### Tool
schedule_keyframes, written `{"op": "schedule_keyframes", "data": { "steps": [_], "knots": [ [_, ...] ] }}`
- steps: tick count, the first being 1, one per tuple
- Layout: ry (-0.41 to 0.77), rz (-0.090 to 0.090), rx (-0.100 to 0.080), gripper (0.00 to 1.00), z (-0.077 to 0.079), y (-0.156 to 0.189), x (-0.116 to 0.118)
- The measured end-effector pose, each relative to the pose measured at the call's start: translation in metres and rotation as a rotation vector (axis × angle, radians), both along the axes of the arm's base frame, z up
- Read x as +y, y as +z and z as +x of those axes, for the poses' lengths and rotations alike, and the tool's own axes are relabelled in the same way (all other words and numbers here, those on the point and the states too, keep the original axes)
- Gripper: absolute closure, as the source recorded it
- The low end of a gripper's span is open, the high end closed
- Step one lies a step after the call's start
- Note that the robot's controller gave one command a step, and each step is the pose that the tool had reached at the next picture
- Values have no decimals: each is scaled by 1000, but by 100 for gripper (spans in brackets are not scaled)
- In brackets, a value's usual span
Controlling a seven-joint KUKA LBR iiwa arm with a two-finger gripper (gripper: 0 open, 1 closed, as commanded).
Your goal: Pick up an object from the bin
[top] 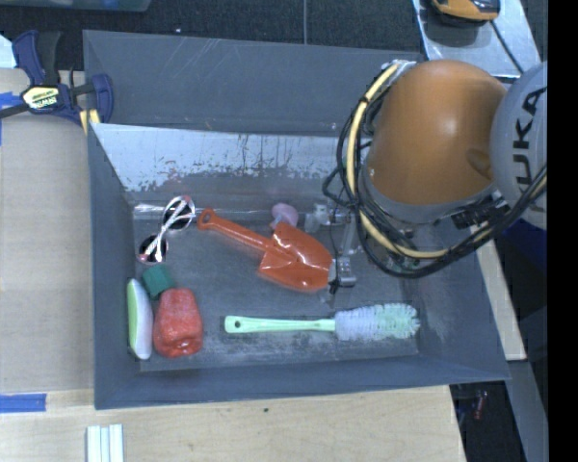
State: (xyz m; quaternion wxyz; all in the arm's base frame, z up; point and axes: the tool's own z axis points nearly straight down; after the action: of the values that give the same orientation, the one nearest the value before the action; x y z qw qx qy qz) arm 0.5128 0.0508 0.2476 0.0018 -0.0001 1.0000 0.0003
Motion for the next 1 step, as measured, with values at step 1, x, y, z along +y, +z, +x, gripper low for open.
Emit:
{"op": "schedule_keyframes", "data": {
  "steps": [1],
  "knots": [
    [-72, 1, -2, 0, -3, -40, 18]
  ]
}}
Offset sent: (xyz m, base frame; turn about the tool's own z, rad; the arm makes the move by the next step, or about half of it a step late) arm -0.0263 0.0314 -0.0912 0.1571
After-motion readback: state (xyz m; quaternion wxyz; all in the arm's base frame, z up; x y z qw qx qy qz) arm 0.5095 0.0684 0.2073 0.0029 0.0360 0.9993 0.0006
